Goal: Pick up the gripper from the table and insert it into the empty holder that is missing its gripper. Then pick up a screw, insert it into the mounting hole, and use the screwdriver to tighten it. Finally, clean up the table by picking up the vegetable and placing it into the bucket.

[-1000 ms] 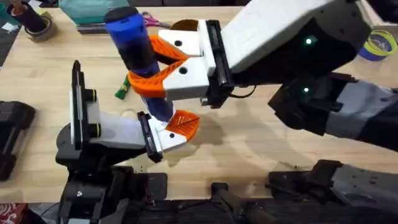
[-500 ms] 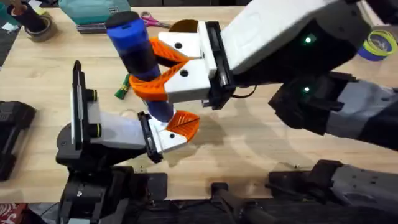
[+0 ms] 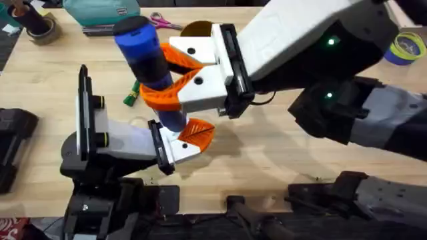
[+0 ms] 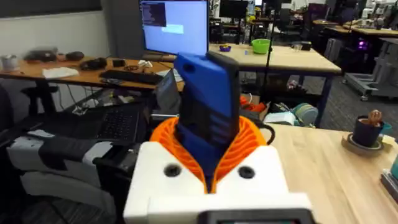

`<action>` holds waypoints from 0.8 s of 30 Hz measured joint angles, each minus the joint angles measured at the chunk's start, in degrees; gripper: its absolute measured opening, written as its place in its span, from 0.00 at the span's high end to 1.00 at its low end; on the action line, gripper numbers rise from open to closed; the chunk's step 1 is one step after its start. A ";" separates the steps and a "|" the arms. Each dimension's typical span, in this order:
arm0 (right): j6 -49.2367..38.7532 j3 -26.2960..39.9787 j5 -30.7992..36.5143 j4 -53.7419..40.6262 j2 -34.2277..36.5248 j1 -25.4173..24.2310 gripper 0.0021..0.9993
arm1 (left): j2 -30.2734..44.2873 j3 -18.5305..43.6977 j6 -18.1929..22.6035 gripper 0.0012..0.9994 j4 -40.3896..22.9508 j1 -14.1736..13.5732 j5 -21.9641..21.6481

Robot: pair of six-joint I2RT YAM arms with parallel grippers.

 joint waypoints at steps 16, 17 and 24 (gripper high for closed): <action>1.41 0.19 -0.44 -0.93 -0.01 -0.96 0.98 | 0.00 0.00 0.00 0.98 -0.07 0.00 0.42; 1.45 0.24 -0.43 -1.07 -0.01 -1.03 0.98 | 0.00 0.00 0.00 0.98 -0.07 0.00 0.41; 1.63 0.28 0.34 -1.31 -0.01 -1.05 0.98 | 0.00 0.00 -0.02 0.98 -0.07 0.00 0.39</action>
